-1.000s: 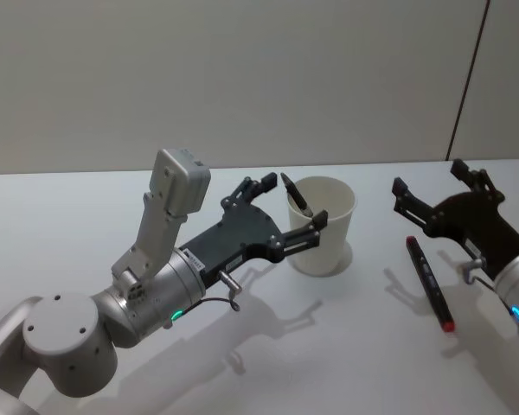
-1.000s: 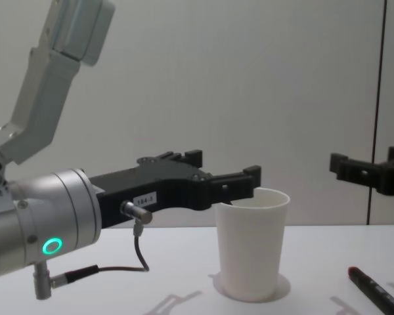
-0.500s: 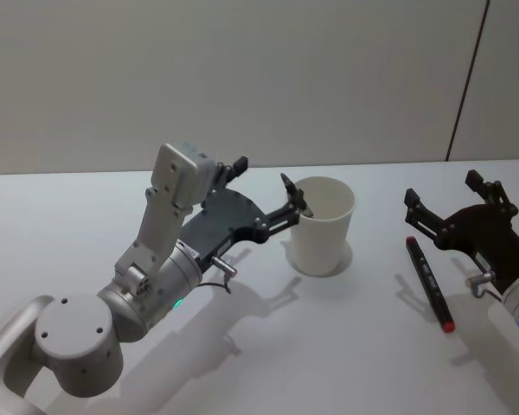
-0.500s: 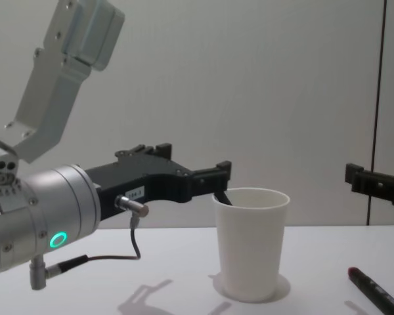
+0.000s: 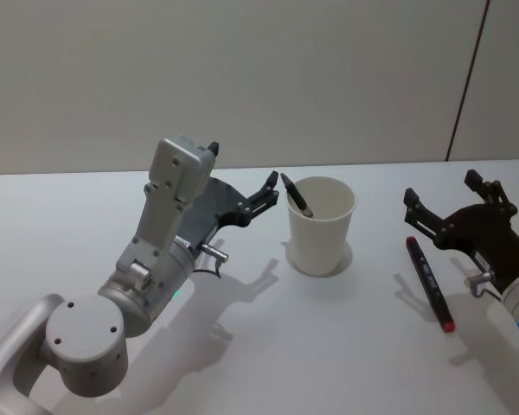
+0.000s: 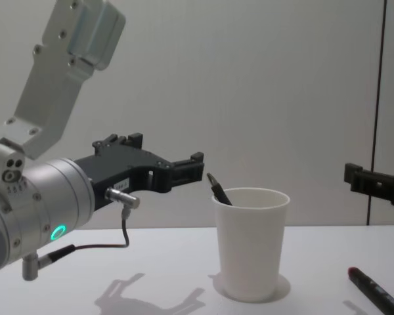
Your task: Place the pen into the pen holder.
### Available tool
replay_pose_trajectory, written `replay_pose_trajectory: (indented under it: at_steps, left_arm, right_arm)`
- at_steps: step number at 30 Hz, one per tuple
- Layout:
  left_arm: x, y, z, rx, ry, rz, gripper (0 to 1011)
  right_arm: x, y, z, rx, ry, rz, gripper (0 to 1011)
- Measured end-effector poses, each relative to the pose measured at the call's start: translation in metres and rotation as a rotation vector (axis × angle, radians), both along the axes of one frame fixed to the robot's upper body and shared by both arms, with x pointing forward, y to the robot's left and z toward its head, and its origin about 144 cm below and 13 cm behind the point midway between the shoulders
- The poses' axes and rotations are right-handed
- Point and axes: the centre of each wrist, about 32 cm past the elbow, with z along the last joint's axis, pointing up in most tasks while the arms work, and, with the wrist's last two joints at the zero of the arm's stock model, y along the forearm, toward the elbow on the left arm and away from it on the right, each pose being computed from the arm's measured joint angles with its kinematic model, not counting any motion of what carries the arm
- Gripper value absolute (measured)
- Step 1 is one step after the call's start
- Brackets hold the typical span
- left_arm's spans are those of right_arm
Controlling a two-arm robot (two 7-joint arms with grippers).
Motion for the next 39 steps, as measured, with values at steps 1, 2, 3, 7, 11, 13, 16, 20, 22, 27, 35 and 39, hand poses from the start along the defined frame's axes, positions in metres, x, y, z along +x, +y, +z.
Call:
replay_pose_trajectory:
  at_steps: [1,2,3,7,11,13,16,20,22,27,35,39]
  left_arm:
    - [0.000,0.000,0.000,0.001,-0.002,0.005,1001]
    - [0.000,0.000,0.000,0.002,-0.003,0.009,1001]
    - [0.000,-0.001,0.000,0.003,-0.005,0.014,1001]
    - [0.000,-0.001,0.000,0.005,-0.008,0.020,1001]
    - [0.000,-0.001,0.000,0.005,-0.008,0.020,1001]
    - [0.000,-0.001,0.000,0.005,-0.008,0.021,1001]
    - [0.000,-0.001,0.000,0.005,-0.008,0.021,1001]
    - [0.000,0.000,0.000,0.005,-0.008,0.021,1001]
    - [0.000,0.000,0.000,0.005,-0.008,0.021,1001]
    - [0.000,0.000,0.000,0.005,-0.008,0.021,1001]
    - [0.000,0.000,0.000,0.005,-0.008,0.021,1001]
    - [0.000,0.000,0.000,0.005,-0.008,0.021,1001]
  right_arm:
    - [0.000,0.000,0.000,0.000,0.000,0.000,1001]
    - [0.000,0.000,0.000,0.001,0.000,0.001,1001]
    - [0.001,0.000,0.000,0.003,0.000,0.003,1001]
    - [0.002,0.001,0.000,0.008,0.002,0.007,1001]
    - [0.003,0.001,0.000,0.013,0.003,0.010,1002]
    - [0.003,0.002,0.000,0.015,0.005,0.012,1001]
    - [0.004,0.002,0.000,0.017,0.006,0.014,1002]
    - [0.004,0.002,-0.001,0.018,0.009,0.014,1002]
    - [0.003,0.002,-0.001,0.018,0.014,0.013,1001]
    - [0.001,0.002,-0.001,0.020,0.026,0.007,1001]
    - [-0.007,0.000,0.001,0.024,0.050,-0.008,1001]
    - [-0.014,0.000,0.003,0.028,0.069,-0.016,1001]
